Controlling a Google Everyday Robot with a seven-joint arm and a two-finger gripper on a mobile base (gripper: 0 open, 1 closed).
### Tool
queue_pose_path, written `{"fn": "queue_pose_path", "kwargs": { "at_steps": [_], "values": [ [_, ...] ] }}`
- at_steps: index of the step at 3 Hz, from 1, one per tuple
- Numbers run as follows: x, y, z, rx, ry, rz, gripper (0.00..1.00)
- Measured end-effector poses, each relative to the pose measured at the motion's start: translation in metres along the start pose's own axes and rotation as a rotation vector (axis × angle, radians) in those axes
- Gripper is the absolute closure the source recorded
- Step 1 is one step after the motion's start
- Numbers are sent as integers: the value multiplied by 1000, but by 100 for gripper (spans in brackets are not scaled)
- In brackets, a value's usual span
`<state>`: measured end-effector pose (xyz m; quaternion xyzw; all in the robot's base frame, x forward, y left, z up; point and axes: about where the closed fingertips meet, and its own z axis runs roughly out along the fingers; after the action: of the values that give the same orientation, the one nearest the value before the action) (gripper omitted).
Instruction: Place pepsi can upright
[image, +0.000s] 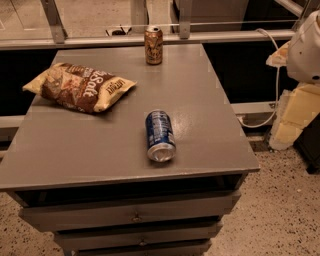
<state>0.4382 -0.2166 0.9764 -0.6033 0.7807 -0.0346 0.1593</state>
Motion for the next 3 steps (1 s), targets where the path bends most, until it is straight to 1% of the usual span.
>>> {"fn": "queue_pose_path", "kwargs": {
  "at_steps": [1, 2, 3],
  "values": [
    [0, 0, 0, 0, 0, 0, 0],
    [-9, -8, 11, 13, -15, 66, 0],
    [-37, -32, 52, 37, -44, 251, 0]
  ]
}}
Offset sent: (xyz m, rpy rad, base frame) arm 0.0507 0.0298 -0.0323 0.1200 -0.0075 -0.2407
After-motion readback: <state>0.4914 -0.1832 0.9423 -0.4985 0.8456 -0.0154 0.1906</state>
